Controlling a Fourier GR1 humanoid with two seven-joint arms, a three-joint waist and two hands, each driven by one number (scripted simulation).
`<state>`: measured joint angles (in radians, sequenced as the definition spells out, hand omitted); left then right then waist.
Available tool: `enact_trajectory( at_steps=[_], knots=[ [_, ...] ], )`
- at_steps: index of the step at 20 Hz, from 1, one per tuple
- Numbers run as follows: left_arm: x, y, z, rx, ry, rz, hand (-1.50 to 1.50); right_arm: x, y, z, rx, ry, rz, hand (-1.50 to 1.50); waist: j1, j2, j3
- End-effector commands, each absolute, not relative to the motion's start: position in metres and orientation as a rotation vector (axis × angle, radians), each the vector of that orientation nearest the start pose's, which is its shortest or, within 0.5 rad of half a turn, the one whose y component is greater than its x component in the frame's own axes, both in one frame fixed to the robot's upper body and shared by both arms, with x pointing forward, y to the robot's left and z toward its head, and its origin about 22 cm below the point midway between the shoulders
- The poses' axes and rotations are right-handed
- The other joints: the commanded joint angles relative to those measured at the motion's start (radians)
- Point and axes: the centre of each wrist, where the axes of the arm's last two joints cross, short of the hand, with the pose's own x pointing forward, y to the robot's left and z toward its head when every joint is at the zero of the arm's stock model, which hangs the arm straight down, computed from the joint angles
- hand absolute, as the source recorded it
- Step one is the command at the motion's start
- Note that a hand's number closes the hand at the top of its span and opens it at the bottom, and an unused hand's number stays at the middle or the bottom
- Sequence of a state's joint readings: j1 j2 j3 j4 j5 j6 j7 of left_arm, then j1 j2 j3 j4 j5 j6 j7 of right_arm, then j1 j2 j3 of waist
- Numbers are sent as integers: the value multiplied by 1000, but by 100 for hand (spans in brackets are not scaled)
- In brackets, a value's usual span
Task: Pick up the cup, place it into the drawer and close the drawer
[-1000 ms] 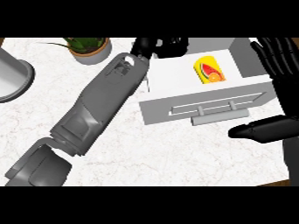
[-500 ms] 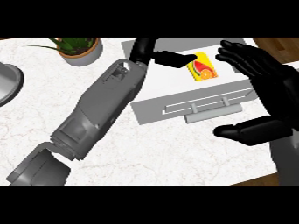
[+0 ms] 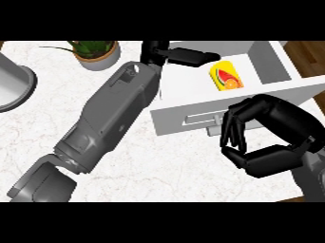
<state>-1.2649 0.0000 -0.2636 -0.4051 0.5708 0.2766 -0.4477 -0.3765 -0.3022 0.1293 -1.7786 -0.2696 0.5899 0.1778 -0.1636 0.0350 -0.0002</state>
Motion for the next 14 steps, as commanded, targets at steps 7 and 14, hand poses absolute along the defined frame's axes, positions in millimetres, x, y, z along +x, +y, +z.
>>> enact_trajectory(
  at_steps=[7,14],
  knots=[
    [437,50,107,-248,-1897,-7,-150,274,-222,125,43,-1573,1242,-150,112,-22,1],
    [434,57,102,-340,-1917,38,-150,304,-209,41,-74,-1390,1255,-150,194,-26,1]
  ],
)
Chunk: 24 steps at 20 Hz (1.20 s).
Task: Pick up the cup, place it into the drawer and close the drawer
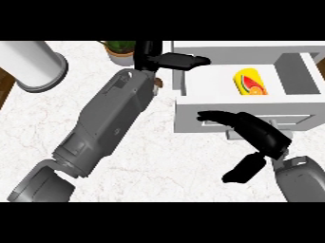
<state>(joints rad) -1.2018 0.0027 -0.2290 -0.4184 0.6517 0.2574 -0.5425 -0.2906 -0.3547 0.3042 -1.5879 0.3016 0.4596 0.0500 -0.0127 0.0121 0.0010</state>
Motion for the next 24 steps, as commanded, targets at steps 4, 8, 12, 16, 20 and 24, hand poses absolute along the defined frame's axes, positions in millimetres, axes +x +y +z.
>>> enact_trajectory(
  at_steps=[4,8,12,16,20,24],
  knots=[
    [436,75,103,-322,-1939,83,-150,325,-208,8,-100,-1322,1319,-150,67,-5,1],
    [429,105,77,-335,-1923,91,-150,350,-206,-11,-154,-1289,1304,150,87,-1,1],
    [425,108,78,-356,-1919,89,-150,370,-226,-16,-173,-1403,1201,150,109,4,3],
    [415,118,58,-398,-1887,85,-150,403,-246,22,-242,-1498,1078,150,138,10,4],
    [417,141,69,-399,-1912,76,-150,421,-270,48,-302,-1560,974,150,164,17,4],
    [413,150,62,-403,-1899,57,-150,435,-283,81,-359,-1584,882,150,190,24,4]
  ],
)
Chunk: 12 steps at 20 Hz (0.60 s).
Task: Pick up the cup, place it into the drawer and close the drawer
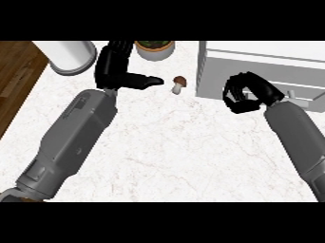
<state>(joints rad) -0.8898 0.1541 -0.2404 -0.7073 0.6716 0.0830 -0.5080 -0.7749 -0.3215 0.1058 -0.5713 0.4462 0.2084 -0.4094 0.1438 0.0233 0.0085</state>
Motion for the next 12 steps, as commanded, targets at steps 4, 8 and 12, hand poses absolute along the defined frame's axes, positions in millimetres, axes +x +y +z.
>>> enact_trajectory(
  at_steps=[4,8,12],
  knots=[
    [417,153,72,-410,-1904,35,-150,440,-294,101,-350,-1588,870,150,39,22,-4],
    [414,163,65,-429,-1893,35,-150,440,-301,112,-337,-1610,848,150,53,25,-5],
    [414,169,68,-444,-1890,28,-150,439,-308,120,-315,-1627,828,150,69,28,-5]
  ],
)
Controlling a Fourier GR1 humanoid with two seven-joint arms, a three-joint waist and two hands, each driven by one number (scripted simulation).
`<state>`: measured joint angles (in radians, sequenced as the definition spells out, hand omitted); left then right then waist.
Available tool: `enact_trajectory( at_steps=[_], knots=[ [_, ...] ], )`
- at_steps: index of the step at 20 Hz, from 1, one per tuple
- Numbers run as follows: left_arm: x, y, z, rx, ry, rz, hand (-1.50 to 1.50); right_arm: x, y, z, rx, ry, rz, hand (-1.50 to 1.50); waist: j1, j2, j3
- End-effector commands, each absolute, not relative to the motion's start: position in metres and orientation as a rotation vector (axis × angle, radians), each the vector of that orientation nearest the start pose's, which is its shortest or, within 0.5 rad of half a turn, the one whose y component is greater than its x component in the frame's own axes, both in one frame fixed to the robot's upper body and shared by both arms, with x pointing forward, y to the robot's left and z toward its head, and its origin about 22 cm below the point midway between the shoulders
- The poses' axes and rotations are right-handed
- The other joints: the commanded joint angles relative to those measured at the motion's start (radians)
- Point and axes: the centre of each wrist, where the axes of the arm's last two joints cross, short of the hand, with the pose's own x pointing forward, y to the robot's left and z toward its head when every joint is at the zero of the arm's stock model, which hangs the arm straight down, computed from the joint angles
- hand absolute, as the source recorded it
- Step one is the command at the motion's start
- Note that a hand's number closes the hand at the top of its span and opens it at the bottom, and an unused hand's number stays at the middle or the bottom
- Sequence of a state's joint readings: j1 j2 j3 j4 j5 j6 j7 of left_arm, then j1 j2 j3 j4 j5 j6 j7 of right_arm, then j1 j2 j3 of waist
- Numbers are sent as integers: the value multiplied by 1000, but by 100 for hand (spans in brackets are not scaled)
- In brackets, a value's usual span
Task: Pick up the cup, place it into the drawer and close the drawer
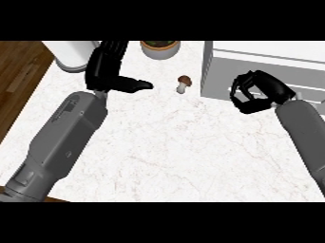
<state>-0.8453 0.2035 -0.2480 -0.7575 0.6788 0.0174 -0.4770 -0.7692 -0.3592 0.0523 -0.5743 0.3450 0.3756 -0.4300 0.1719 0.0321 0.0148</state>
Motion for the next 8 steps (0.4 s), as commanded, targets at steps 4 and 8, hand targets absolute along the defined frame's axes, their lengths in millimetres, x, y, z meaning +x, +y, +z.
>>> enact_trajectory(
  at_steps=[4,8],
  knots=[
    [409,162,61,-461,-1882,27,-150,437,-315,125,-277,-1631,813,150,49,15,-11],
    [407,168,56,-460,-1880,20,-150,435,-322,128,-257,-1638,802,150,50,20,-12]
  ],
)
